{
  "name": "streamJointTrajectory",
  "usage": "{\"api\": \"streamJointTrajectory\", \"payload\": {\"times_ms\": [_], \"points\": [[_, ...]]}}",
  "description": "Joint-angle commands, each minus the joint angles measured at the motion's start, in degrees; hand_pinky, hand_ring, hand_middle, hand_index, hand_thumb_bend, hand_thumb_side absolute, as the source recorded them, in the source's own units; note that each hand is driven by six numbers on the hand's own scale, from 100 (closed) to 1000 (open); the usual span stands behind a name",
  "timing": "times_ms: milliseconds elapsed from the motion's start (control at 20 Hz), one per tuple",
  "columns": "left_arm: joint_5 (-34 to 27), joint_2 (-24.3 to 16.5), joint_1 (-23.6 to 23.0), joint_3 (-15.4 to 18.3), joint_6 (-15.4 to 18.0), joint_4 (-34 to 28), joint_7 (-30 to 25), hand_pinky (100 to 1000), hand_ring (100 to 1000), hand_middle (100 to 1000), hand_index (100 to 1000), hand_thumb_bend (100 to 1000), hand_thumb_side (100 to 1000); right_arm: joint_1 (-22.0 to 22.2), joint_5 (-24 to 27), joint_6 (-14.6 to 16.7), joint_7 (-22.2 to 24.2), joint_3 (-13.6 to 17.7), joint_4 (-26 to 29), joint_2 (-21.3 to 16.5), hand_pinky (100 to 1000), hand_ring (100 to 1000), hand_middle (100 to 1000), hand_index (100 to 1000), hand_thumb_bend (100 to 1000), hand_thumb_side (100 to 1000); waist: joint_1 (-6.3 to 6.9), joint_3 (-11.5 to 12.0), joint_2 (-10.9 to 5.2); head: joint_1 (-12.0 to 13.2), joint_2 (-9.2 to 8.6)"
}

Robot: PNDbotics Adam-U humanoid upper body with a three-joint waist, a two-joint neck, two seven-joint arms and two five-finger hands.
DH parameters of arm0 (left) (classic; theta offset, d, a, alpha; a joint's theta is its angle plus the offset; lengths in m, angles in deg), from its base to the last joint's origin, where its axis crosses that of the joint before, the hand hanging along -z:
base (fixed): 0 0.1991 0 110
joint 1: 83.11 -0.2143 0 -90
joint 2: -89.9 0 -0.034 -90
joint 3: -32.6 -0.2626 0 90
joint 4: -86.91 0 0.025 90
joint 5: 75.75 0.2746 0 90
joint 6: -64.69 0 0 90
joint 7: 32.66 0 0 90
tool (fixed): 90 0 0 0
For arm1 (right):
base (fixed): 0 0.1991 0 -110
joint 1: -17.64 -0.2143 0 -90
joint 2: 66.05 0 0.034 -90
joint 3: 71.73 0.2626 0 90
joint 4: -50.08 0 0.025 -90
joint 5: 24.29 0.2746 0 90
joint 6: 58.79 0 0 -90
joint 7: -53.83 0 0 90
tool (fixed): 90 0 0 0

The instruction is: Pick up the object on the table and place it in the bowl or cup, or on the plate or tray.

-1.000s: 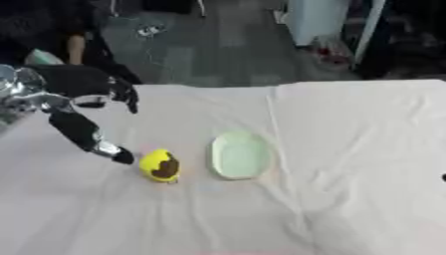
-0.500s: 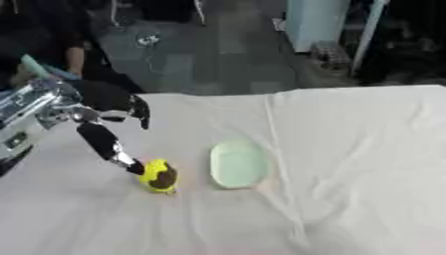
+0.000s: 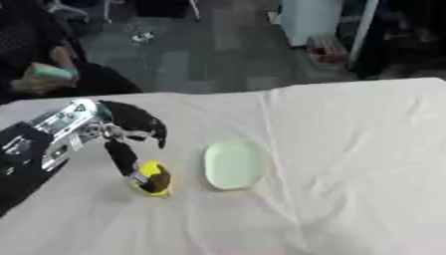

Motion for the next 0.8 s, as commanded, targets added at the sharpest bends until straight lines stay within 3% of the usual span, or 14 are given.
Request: {"api": "streamJointTrajectory", "payload": {"times_ms": [50, 250, 500, 650, 750, 800], "points": [[0.97, -0.98, 0.74, -0.53, 0.93, -0.28, -1.59, 814, 896, 853, 836, 713, 669, -1.07, 2.02, 0.12, 1.52, 1.17, 0.78, -1.72, 254, 500, 587, 350, 253, 1000, 0.03, -0.20, -0.49, 1.19, 0.04], [1.92, -0.92, -0.16, -1.30, 1.56, -0.49, -4.07, 820, 903, 859, 845, 818, 540, -1.23, 3.63, 0.30, 2.79, 2.01, 0.78, -2.08, 255, 502, 587, 347, 254, 1000, 0.07, -0.43, -0.56, 1.68, 0.05], [4.79, -0.66, -1.21, -1.84, 3.24, -0.59, -5.01, 815, 894, 863, 875, 858, 510, -0.98, 4.25, 0.44, 3.44, 2.95, 0.78, -2.21, 256, 504, 587, 339, 253, 1000, 0.03, -0.28, -0.39, 1.21, 0.51], [7.93, -0.38, -1.71, -1.91, 4.25, -1.45, -2.74, 792, 738, 769, 951, 819, 484, -0.91, 4.10, 0.26, 3.60, 2.91, 0.78, -1.98, 255, 504, 590, 352, 253, 1000, -0.13, -0.31, -0.26, 1.52, 0.92], [11.06, -0.35, -1.97, -2.05, 4.79, -2.07, -0.17, 722, 661, 730, 963, 800, 472, -0.95, 4.11, 0.09, 3.41, 2.86, 0.78, -1.92, 255, 504, 590, 348, 252, 1000, -0.19, -0.40, -0.23, 1.72, 1.03], [12.63, -0.36, -2.00, -2.00, 4.88, -2.27, 1.21, 527, 547, 658, 952, 761, 465, -0.91, 3.97, 0.01, 3.41, 2.86, 0.78, -1.93, 255, 505, 590, 338, 250, 1000, -0.20, -0.41, -0.22, 1.91, 1.07]]}}
